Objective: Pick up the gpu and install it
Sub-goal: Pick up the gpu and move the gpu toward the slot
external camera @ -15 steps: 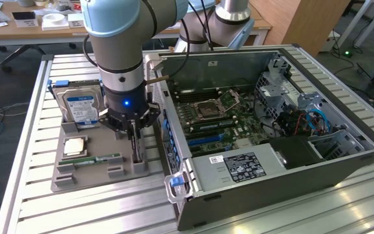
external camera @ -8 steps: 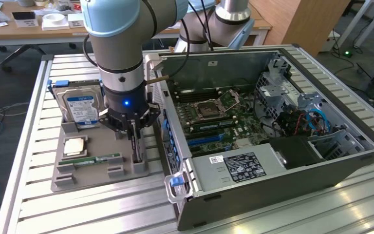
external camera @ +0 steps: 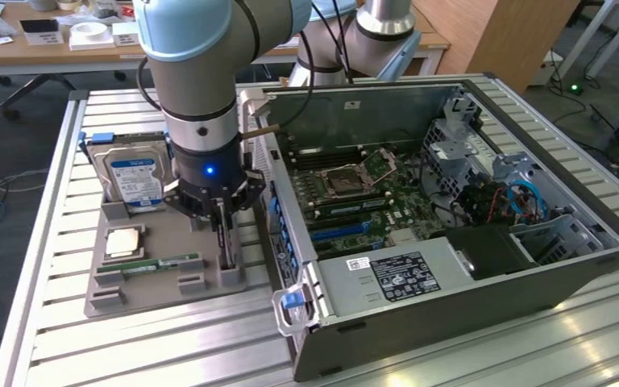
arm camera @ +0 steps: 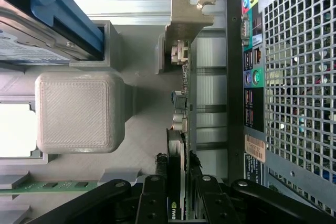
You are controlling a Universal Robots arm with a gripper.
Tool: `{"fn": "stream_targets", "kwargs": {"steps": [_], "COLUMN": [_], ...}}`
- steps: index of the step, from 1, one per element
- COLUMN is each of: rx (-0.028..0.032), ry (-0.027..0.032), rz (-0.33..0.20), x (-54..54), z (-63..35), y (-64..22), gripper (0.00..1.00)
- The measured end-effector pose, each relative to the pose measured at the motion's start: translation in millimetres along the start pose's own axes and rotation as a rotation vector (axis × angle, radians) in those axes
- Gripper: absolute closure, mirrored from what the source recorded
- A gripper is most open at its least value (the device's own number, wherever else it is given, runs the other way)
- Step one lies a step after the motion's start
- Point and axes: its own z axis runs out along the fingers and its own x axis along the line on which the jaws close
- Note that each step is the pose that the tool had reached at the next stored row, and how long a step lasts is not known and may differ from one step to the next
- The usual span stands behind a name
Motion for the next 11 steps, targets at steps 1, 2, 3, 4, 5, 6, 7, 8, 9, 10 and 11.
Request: {"fn": "stream_targets", "kwargs": {"steps": [1, 2, 3, 4, 5, 6, 7, 8, 9, 10, 11], "rx": [-0.0003, -0.0005, -0.0006, -0.0007, -0.0007, -0.0007, -0.0008, -0.0007, -0.0007, -0.0007, -0.0007], "ry": [0.0002, 0.0004, 0.0006, 0.0007, 0.0007, 0.0007, 0.0007, 0.0007, 0.0007, 0.0008, 0.0007], "rz": [-0.006, -0.012, -0.016, -0.016, -0.016, -0.016, -0.016, -0.016, -0.016, -0.016, -0.016], "x": [0.0, 0.0, -0.1, 0.0, 0.0, 0.0, 0.0, 0.0, 0.0, -0.1, -0.1], "z": [0.1, 0.1, 0.1, 0.1, 0.1, 0.1, 0.1, 0.1, 0.1, 0.1, 0.1], "y": [0.0, 0.0, 0.0, 0.0, 0.0, 0.0, 0.0, 0.0, 0.0, 0.0, 0.0], "gripper": [0.74, 0.74, 0.74, 0.74, 0.74, 0.74, 0.74, 0.74, 0.74, 0.74, 0.74]}}
